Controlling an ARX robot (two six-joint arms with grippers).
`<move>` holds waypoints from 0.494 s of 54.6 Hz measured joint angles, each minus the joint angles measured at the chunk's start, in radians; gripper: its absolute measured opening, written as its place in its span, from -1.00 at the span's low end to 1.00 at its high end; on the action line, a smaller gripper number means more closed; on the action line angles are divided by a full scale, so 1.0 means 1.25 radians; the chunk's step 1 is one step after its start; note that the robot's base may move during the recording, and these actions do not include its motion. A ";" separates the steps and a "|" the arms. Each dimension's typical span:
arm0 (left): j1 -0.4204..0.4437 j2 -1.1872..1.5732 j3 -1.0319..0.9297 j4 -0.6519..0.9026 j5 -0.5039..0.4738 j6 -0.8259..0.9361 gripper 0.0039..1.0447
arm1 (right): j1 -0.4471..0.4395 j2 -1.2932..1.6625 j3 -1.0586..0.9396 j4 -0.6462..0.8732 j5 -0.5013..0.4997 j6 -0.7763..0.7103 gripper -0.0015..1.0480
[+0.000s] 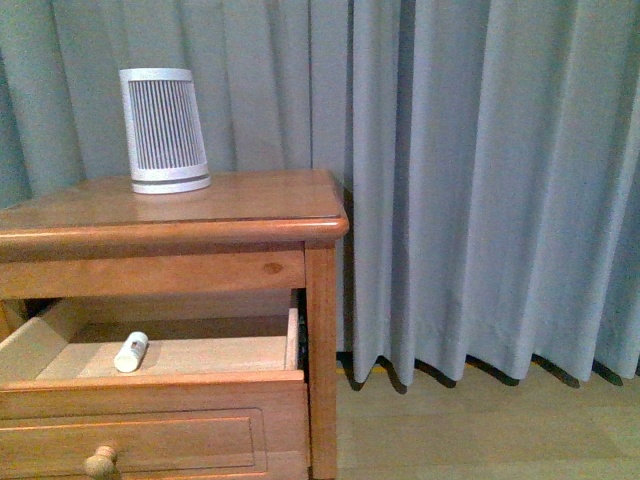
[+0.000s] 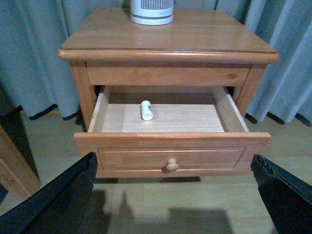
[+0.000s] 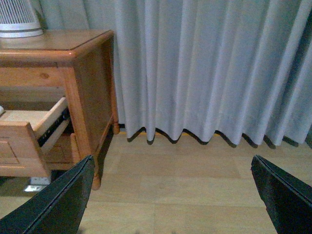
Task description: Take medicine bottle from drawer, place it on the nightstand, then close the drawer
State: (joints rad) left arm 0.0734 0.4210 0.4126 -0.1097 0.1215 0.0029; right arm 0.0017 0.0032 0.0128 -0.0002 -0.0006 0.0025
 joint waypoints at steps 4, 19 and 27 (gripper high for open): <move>-0.047 -0.039 -0.068 0.116 -0.082 0.000 0.50 | 0.000 0.000 0.000 0.000 0.000 0.000 0.87; -0.056 -0.109 -0.180 0.157 -0.097 0.000 -0.41 | 0.000 0.000 0.000 0.000 0.000 0.000 0.87; -0.057 -0.145 -0.219 0.161 -0.097 -0.002 -0.95 | 0.000 0.000 0.000 0.000 0.000 0.000 0.87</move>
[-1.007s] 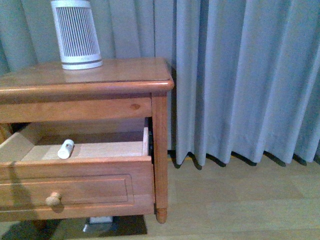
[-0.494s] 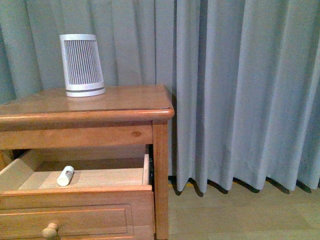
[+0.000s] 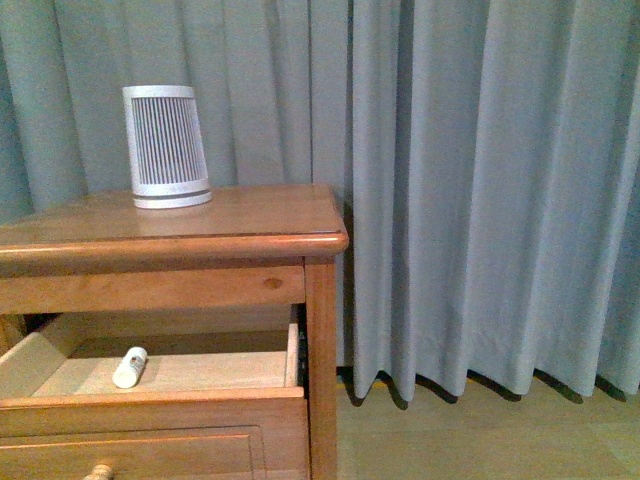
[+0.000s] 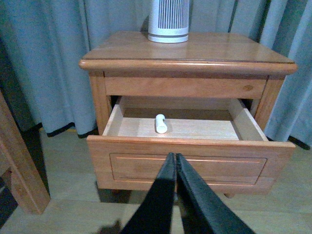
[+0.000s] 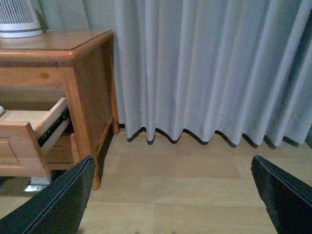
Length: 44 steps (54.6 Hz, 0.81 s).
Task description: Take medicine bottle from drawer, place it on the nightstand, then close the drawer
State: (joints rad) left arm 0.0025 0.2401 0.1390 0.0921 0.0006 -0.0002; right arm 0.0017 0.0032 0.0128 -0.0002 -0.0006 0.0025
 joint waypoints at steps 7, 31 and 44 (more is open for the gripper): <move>0.000 -0.077 -0.024 -0.064 0.000 0.002 -0.95 | 0.000 0.000 0.000 0.000 0.000 0.000 0.87; -0.001 -0.154 -0.069 -0.079 -0.001 0.002 -0.95 | 0.000 0.000 0.000 0.000 0.000 0.000 0.87; -0.001 -0.187 -0.104 -0.078 -0.001 0.002 -0.95 | 0.000 0.000 0.000 0.000 0.000 0.000 0.87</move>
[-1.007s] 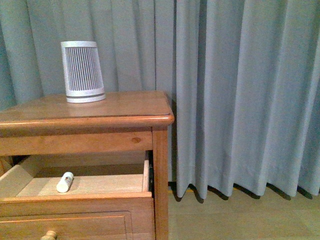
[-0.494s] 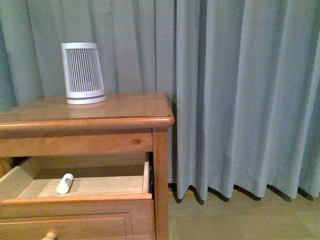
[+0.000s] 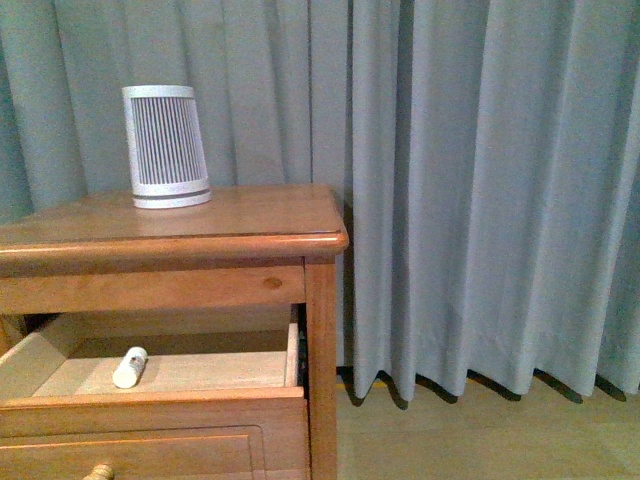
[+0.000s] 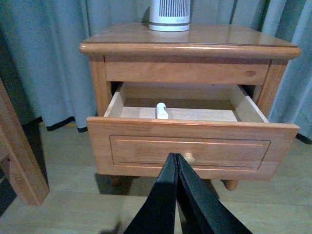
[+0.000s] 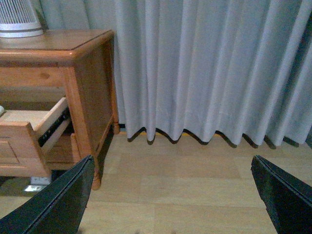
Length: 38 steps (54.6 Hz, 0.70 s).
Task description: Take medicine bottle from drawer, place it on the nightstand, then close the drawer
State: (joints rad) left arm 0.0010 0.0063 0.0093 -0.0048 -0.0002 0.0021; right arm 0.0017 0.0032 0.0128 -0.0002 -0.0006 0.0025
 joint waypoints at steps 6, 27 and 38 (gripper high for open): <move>0.000 0.000 0.000 0.000 0.000 0.000 -0.95 | 0.000 0.000 0.000 0.000 0.000 0.000 0.87; 0.000 0.000 0.000 0.000 0.003 0.000 0.08 | 0.000 0.000 0.000 0.000 0.003 0.000 0.87; 0.000 -0.001 0.000 0.000 0.002 0.000 0.79 | 0.000 0.000 0.000 0.000 0.002 0.000 0.87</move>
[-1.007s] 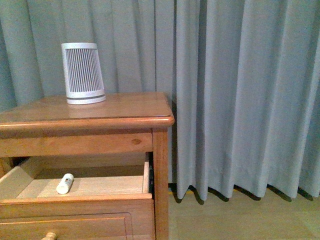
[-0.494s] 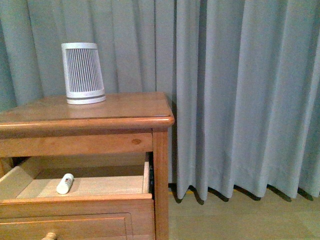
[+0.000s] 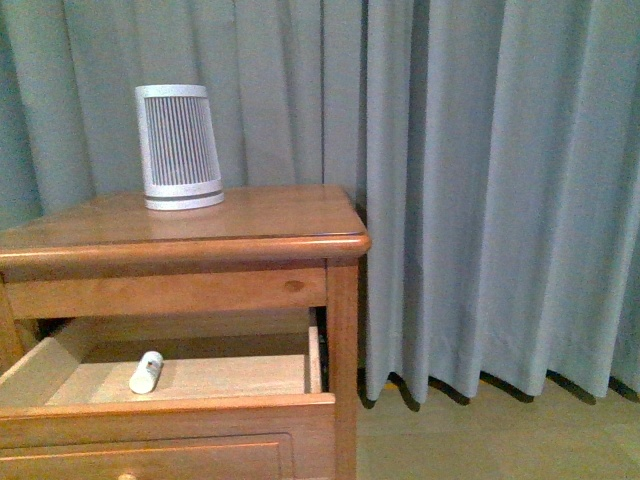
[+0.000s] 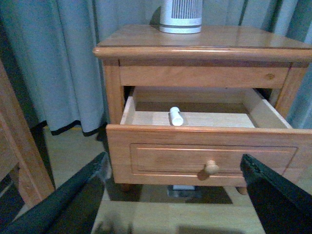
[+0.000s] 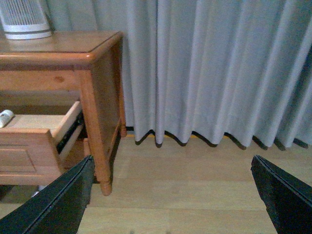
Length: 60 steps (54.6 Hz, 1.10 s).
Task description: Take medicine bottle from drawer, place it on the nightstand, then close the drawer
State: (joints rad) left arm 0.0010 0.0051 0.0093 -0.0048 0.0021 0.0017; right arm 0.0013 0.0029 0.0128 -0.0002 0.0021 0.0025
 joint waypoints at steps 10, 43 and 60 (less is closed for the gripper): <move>0.000 0.000 0.000 0.000 -0.001 0.001 0.87 | 0.000 0.000 0.000 0.000 0.000 0.000 0.87; -0.001 -0.002 0.000 0.000 -0.002 0.000 0.87 | 0.055 0.542 0.219 0.275 0.240 0.091 0.87; -0.001 -0.002 0.000 0.000 -0.002 0.000 0.87 | 0.145 1.023 0.544 0.154 0.124 0.167 0.87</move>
State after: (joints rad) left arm 0.0002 0.0021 0.0090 -0.0044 -0.0010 0.0021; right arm 0.1825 1.2816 0.6933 0.1928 0.1566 0.2111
